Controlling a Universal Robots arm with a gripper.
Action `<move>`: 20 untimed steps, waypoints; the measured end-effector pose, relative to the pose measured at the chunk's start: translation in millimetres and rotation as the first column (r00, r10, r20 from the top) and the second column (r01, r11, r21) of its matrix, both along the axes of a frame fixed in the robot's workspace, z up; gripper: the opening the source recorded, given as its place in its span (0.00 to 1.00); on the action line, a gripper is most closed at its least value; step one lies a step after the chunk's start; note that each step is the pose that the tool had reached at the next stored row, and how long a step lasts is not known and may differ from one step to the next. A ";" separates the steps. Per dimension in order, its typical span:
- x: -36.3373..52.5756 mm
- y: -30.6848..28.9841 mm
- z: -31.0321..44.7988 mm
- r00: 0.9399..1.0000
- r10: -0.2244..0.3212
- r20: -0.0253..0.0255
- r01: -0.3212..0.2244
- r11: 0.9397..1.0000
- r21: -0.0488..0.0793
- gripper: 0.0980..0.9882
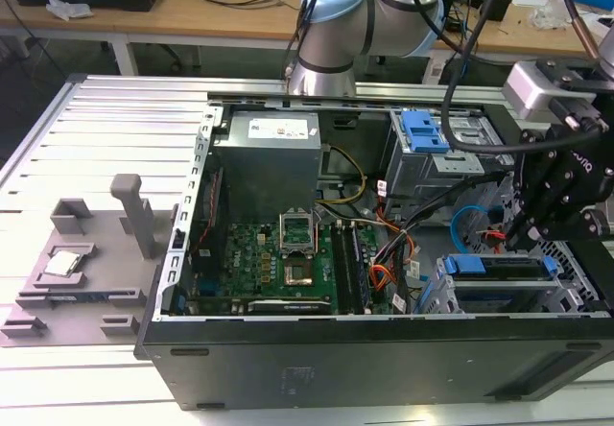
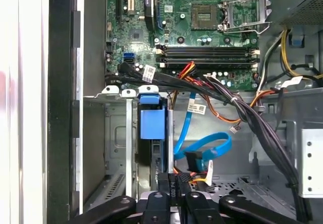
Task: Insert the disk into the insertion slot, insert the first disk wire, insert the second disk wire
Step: 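Insert the first disk wire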
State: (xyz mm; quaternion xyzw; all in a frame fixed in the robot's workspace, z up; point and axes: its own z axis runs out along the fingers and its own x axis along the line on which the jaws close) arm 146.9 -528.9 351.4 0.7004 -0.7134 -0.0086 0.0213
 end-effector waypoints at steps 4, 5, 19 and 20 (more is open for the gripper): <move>0.4 -3.1 -3.8 1.000 0.000 0.000 0.000 1.000 0.000 0.09; 0.9 -3.9 -4.3 1.000 0.000 0.000 0.000 1.000 0.000 0.09; 8.1 -7.3 -13.2 1.000 0.000 0.000 0.000 1.000 0.001 0.09; 8.6 -7.4 -12.9 1.000 0.000 0.000 0.000 1.000 0.000 0.09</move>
